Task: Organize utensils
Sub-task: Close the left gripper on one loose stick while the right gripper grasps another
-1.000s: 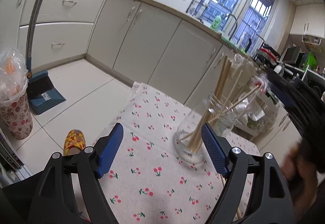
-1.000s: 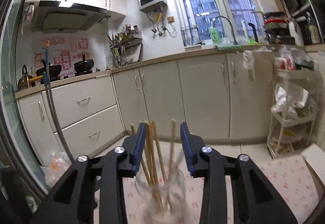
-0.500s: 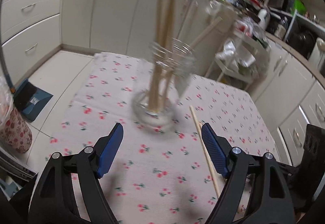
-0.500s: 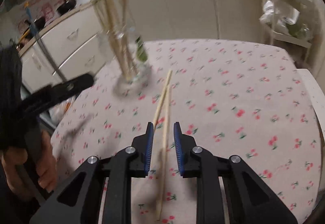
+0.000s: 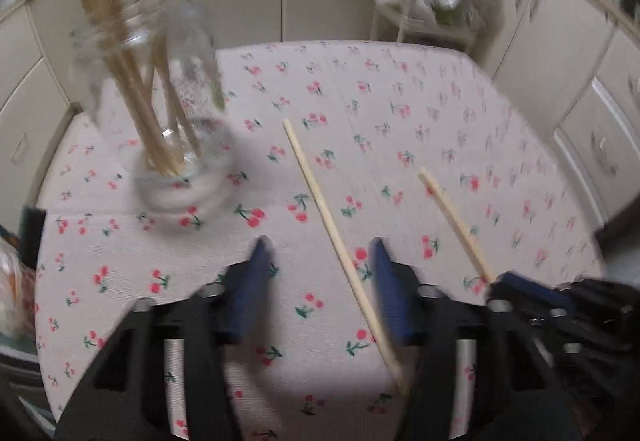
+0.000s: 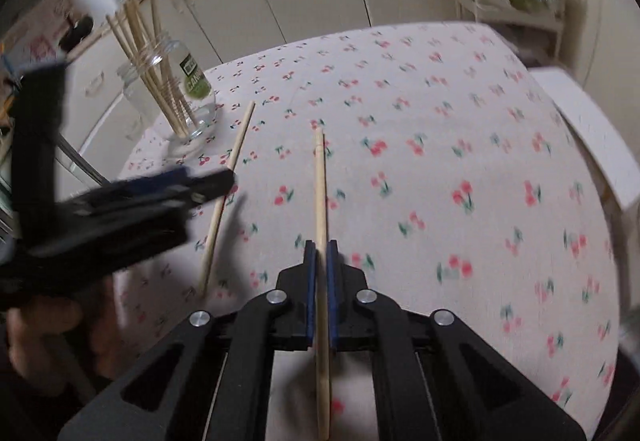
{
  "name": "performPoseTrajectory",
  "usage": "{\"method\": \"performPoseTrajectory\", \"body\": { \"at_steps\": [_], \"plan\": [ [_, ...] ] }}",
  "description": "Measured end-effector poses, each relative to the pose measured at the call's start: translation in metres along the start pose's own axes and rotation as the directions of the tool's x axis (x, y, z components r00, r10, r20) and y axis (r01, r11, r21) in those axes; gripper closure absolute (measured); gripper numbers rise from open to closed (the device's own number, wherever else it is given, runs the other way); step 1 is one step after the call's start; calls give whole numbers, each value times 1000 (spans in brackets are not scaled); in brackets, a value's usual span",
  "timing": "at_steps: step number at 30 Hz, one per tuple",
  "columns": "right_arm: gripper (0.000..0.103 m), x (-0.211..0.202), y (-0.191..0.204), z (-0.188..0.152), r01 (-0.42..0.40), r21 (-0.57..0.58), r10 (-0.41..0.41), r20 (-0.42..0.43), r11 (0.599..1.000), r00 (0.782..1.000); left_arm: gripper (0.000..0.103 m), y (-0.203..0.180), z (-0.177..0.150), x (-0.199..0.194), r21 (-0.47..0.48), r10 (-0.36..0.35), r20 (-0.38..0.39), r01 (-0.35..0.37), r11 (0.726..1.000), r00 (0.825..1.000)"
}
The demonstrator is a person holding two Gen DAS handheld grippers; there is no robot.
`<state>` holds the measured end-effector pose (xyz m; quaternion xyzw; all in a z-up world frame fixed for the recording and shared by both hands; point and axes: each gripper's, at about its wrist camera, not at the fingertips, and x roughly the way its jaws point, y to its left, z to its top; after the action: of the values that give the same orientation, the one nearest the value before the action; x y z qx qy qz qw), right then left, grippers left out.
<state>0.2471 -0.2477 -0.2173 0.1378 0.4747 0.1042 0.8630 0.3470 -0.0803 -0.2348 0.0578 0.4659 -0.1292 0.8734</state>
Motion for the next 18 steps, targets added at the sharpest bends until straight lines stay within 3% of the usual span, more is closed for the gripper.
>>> {"method": "performPoseTrajectory", "body": {
  "at_steps": [2,4,9,11,12,13,14,18],
  "plan": [
    [97,-4,2,-4,-18,7,18,-22,1000,1000,92,-4,-3,-3,44,-7,-12,7,999,1000],
    [97,-5,4,-4,-28,1,28,-41,1000,999,96,-1,-13,-11,69,-18,-35,20,997,999],
    [96,-8,14,12,0,-62,0,-1,998,1000,97,22,-37,-35,27,-88,-101,92,995,991],
    [94,0,20,19,23,-106,-24,-5,994,1000,97,27,-36,-39,30,-75,-98,78,997,992],
    [89,6,22,22,28,-123,-30,-10,992,1000,97,27,-31,-40,29,-71,-94,74,997,993],
    [77,12,25,25,47,-145,-50,-18,988,999,96,28,-25,-38,32,-64,-90,67,997,994],
    [73,17,27,27,57,-166,-61,-21,984,998,93,25,-18,-37,41,-49,-79,53,998,996],
    [75,29,34,29,114,-256,-121,-9,960,993,80,11,8,-19,81,-4,-63,9,997,998]
  ]
}}
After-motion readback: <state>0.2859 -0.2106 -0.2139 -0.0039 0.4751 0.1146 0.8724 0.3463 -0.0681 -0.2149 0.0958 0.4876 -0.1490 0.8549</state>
